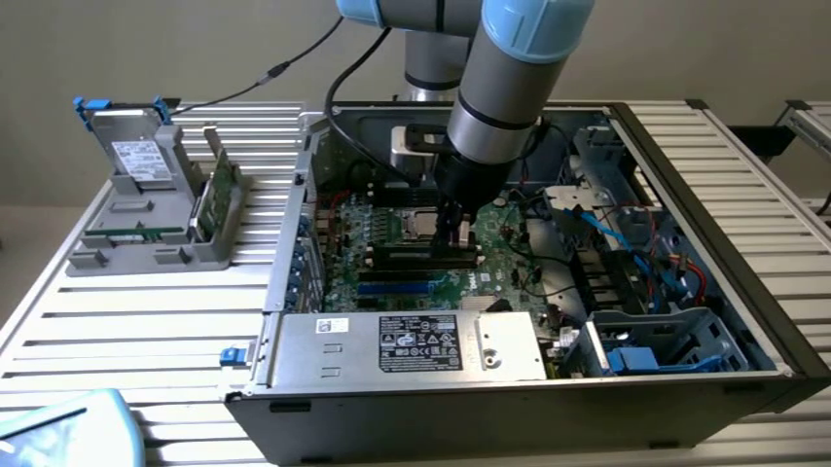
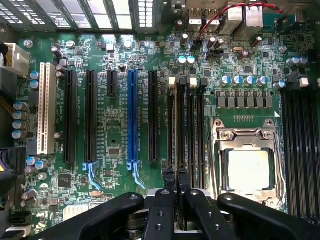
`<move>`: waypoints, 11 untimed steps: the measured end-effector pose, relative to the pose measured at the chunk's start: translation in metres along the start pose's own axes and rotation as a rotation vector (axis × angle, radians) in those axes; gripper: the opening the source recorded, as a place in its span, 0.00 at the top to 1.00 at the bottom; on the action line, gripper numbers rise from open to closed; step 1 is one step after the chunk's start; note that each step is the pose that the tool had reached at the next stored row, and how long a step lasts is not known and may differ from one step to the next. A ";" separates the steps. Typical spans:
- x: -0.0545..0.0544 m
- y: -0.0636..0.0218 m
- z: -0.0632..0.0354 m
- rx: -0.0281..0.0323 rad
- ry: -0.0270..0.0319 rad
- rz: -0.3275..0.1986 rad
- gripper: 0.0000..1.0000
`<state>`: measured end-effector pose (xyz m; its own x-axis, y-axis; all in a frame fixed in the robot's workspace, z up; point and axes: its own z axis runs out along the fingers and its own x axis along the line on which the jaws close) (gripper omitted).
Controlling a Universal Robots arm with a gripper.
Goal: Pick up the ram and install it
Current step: 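Insert the ram into the slot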
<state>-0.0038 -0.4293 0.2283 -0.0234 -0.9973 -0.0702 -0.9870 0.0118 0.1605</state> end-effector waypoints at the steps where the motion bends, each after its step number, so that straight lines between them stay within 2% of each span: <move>1: 0.000 -0.0001 0.0001 -0.0005 0.0014 0.000 0.87; 5: 0.000 -0.0001 0.0002 -0.0015 0.0075 0.001 0.87; 11: 0.000 -0.0021 0.0000 -0.0019 0.0087 0.001 0.87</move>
<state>-0.0017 -0.4294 0.2279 -0.0228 -0.9978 -0.0615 -0.9866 0.0125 0.1624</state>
